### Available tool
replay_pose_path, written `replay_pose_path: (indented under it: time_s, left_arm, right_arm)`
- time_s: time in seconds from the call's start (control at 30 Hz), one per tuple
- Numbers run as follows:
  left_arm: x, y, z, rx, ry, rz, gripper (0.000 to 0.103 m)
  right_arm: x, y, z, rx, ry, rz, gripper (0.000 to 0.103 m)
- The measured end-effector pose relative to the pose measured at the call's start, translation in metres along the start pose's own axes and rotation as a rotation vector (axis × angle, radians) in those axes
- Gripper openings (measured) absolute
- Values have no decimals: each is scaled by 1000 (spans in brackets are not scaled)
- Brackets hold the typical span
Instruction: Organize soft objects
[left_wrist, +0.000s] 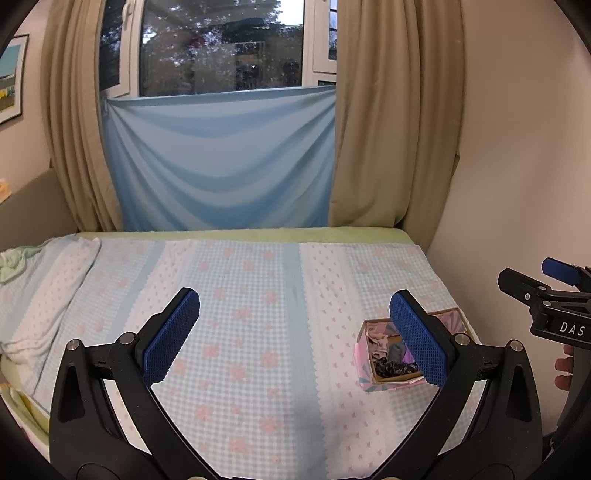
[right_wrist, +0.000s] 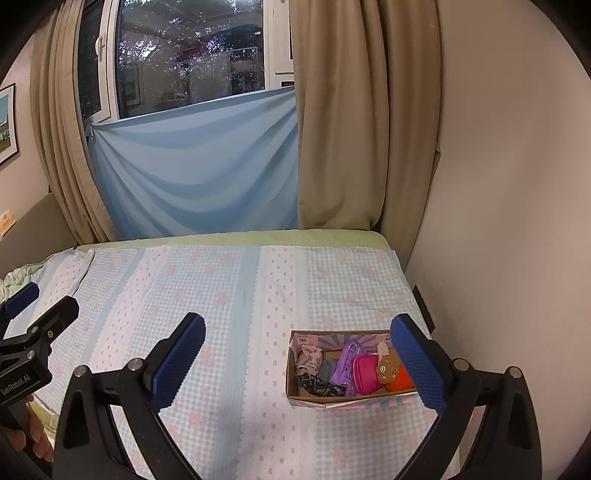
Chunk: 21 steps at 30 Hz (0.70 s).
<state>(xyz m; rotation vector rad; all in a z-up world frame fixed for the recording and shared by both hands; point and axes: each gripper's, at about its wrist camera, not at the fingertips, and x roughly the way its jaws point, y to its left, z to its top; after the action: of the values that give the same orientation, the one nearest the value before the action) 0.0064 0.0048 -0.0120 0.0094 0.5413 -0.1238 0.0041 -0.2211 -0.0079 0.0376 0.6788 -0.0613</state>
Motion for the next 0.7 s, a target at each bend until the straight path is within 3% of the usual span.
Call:
replay_pose_path:
  time_s: [0.7]
  left_arm:
    - [0,-6,0,-9,-11,17,103]
  right_arm:
    - [0,-1,5,-5,-3,-1,100]
